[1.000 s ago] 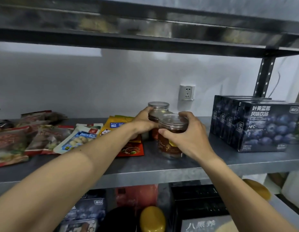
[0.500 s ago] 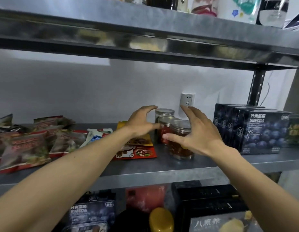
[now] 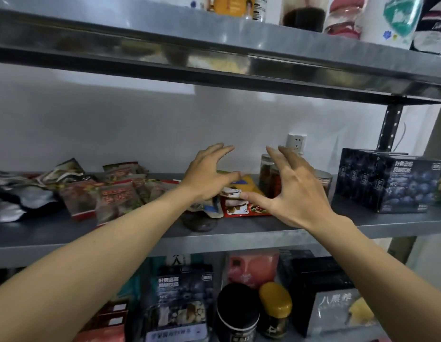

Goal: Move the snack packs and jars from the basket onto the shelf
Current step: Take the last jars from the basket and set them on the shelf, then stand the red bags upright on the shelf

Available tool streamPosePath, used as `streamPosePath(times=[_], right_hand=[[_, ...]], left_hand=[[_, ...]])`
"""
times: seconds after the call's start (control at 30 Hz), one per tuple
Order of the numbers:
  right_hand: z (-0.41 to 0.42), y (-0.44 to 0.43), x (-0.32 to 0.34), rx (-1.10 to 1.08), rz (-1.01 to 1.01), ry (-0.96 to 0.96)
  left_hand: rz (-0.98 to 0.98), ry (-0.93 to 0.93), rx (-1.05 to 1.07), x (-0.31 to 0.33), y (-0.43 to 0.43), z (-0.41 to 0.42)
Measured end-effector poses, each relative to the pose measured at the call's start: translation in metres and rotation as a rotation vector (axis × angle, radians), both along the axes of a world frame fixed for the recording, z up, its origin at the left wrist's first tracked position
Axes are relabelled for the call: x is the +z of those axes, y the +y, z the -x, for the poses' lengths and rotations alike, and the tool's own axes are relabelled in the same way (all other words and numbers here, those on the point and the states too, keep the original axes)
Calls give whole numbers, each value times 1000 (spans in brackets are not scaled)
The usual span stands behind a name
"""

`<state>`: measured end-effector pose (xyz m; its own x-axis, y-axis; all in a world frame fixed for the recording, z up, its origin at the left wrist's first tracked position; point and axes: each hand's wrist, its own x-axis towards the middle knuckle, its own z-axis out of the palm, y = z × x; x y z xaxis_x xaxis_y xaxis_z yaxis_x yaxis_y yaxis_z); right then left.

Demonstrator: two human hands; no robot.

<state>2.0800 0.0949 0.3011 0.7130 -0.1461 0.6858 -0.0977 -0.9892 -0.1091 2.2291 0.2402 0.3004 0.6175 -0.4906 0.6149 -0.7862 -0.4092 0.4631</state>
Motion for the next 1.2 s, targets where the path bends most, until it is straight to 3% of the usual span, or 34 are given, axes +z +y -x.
streamPosePath(times=[0.27, 0.57, 0.87, 1.2], right_hand=[[-1, 61, -8, 92, 2, 8], [-14, 160, -33, 348, -68, 89], [-21, 309, -25, 564, -40, 90], [-49, 490, -16, 680, -129, 113]], left_hand=[[0, 6, 95, -11, 73, 25], [-43, 78, 366, -21, 183, 64], [28, -12, 563, -16, 347, 89], [125, 29, 673, -14, 542, 72]])
